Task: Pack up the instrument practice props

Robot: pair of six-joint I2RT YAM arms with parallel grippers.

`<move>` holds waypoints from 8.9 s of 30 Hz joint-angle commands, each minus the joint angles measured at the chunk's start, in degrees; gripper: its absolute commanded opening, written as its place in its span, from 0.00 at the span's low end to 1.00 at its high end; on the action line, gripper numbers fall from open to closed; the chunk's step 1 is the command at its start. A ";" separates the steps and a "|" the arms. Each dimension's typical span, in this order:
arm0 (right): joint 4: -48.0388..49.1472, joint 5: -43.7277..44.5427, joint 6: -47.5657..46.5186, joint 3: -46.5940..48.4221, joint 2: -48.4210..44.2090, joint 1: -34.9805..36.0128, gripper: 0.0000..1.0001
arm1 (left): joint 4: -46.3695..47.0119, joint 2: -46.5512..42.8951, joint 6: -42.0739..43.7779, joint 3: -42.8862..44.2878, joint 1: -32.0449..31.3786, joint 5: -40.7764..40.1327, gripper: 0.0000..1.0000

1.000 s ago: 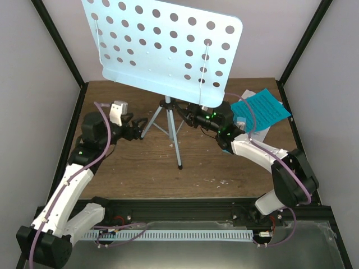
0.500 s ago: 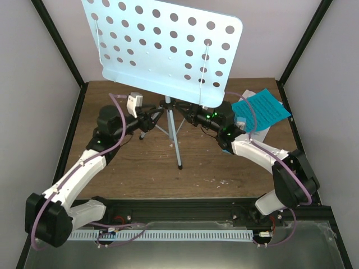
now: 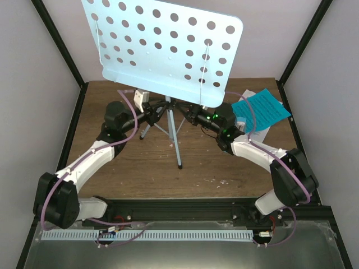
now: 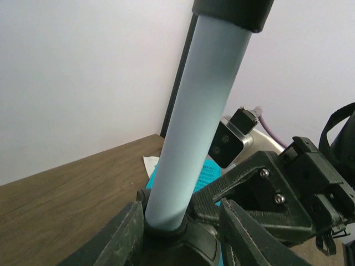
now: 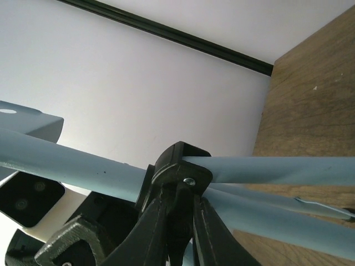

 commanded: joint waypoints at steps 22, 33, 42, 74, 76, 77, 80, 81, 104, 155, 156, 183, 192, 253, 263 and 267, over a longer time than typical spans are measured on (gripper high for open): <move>3.63 -0.60 -34.61 -7.30 1.24 0.42 0.05 | 4.04 8.24 6.23 4.62 -0.59 5.13 0.00; 1.12 8.02 -72.58 -8.59 3.53 0.71 0.10 | 3.23 8.24 6.70 4.49 -0.59 4.86 0.00; 4.75 14.03 -96.10 -10.36 4.52 0.94 0.12 | 1.82 8.07 7.26 4.57 -0.59 4.65 0.00; -8.96 5.42 -64.61 -17.26 -22.86 -7.51 0.95 | -10.28 -6.94 1.42 3.71 -0.59 -4.48 0.76; -10.91 -1.13 -61.08 -15.26 -21.80 -11.43 0.95 | -13.61 -10.44 -1.06 2.16 -0.59 -8.69 0.76; -11.59 -4.65 -59.17 -13.78 -20.69 -13.10 0.94 | -14.86 -12.13 -2.39 1.04 -0.59 -9.85 0.76; -10.76 -15.04 -54.45 -9.44 -16.33 -16.36 0.90 | -18.53 -16.74 -3.84 -1.83 -0.59 -9.89 0.77; -10.11 -17.31 -53.68 -8.07 -15.13 -16.57 0.89 | -19.93 -18.07 -4.26 -2.53 -0.63 -9.76 0.77; -7.09 -48.60 -49.01 31.72 14.14 -10.21 0.70 | -19.44 -21.35 -13.10 -12.49 -1.39 0.60 0.58; -8.88 -46.66 -50.95 28.13 7.10 -6.78 0.01 | -17.68 -8.24 1.49 -8.49 -12.84 -14.73 0.00; -9.15 -46.43 -51.40 27.50 6.56 -6.78 0.01 | -17.35 -9.19 1.73 -8.88 -12.89 -14.78 0.00; -5.91 -42.95 -50.66 16.51 -1.00 -5.99 0.01 | 17.79 3.56 4.98 -10.29 -16.72 -3.89 1.00; -4.87 -41.43 -50.06 14.66 -2.63 -5.91 0.01 | 18.71 8.64 7.99 -8.60 -20.68 -12.56 0.93; -8.17 -9.33 -41.80 3.94 -7.02 -5.97 0.05 | -19.54 -24.70 -8.78 -14.41 -26.86 -21.01 0.00; -6.20 -7.29 -40.91 1.38 1.61 -8.47 0.19 | -24.50 -25.09 -11.34 -11.97 -26.01 -22.72 0.00; -5.42 -7.97 -40.92 0.07 1.54 -8.80 0.43 | -21.44 -21.80 -15.54 -12.98 -22.72 -23.83 0.00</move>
